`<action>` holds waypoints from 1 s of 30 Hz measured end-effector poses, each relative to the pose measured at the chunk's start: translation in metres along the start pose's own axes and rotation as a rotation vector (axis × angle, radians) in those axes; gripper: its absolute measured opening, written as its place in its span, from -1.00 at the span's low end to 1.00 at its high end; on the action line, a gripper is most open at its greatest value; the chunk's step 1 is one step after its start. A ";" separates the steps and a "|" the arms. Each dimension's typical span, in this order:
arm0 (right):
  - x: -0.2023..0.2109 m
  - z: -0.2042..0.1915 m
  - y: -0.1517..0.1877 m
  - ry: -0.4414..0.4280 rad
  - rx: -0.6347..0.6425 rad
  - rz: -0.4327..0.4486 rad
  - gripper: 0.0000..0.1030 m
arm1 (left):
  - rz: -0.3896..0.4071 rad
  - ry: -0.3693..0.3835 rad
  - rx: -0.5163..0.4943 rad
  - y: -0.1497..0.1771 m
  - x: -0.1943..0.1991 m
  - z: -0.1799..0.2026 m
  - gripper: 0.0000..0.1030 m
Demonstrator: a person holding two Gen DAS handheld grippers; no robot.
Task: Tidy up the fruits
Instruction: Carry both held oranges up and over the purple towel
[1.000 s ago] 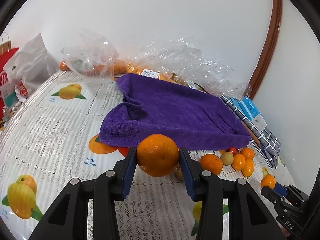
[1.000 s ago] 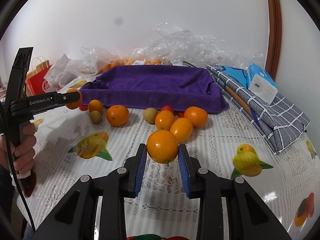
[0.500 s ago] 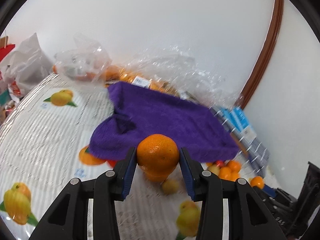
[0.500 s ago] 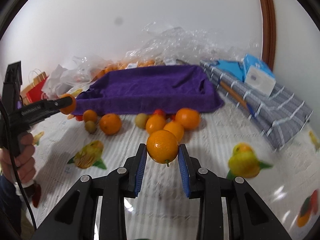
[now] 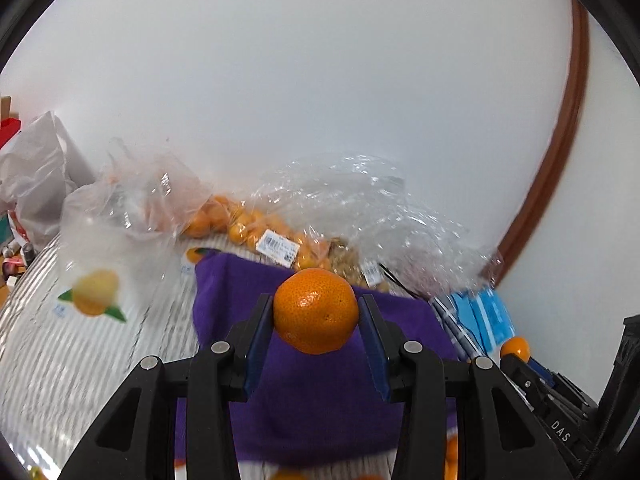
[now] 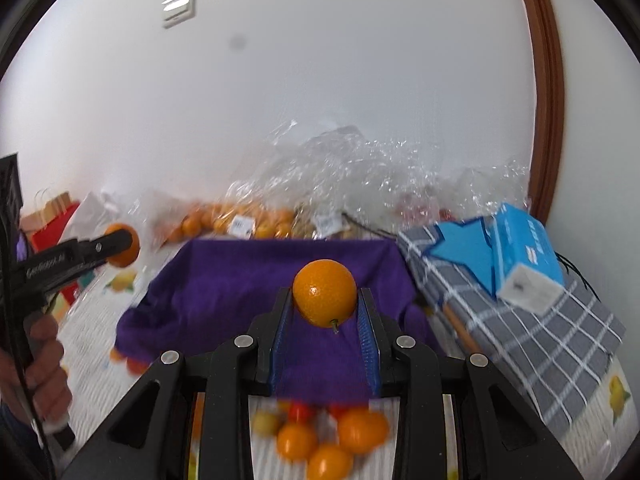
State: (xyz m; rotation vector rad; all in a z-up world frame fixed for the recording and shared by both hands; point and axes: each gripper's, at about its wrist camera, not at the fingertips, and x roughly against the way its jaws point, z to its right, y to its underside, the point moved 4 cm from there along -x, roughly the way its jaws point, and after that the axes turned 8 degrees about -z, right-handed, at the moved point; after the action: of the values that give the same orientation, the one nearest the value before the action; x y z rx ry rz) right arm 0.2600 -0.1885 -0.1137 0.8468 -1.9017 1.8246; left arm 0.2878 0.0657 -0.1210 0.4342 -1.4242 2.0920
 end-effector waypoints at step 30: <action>-0.112 0.029 0.013 0.000 -0.085 -0.207 -0.38 | -0.189 -0.087 -0.060 0.027 -0.086 -0.015 -0.21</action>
State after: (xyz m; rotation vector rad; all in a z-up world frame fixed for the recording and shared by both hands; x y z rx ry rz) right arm 0.3397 -0.1988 -0.1977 0.9752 -1.8033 1.6104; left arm 0.3393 0.0486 -0.1939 0.6176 -1.4317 1.8956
